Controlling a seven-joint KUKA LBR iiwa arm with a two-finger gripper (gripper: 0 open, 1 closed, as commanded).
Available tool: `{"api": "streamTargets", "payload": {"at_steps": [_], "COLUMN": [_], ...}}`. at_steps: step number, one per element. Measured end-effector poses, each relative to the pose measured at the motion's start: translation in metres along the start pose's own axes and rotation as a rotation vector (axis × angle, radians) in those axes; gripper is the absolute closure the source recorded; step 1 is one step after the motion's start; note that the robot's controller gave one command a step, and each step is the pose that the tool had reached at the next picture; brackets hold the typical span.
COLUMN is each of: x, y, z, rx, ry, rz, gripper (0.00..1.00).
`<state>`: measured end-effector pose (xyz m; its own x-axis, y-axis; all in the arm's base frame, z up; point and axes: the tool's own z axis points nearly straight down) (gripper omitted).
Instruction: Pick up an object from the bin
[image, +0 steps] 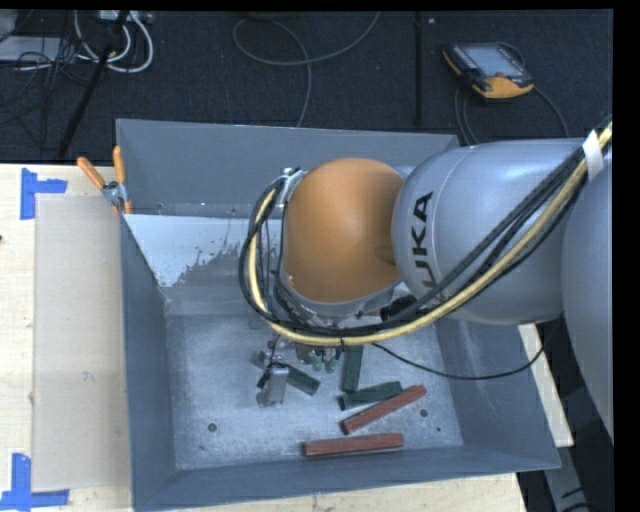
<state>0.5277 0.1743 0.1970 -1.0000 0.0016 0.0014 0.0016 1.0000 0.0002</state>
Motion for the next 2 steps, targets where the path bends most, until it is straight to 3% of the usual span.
{"api": "streamTargets", "payload": {"at_steps": [1,2], "x": [-0.024,-0.035], "y": [-0.026,-0.048], "z": [0.068,0.119], "rx": [-0.001,0.001], "ry": [-0.004,0.001], "rz": [0.073,0.427], "gripper": [0.00,0.00]}}
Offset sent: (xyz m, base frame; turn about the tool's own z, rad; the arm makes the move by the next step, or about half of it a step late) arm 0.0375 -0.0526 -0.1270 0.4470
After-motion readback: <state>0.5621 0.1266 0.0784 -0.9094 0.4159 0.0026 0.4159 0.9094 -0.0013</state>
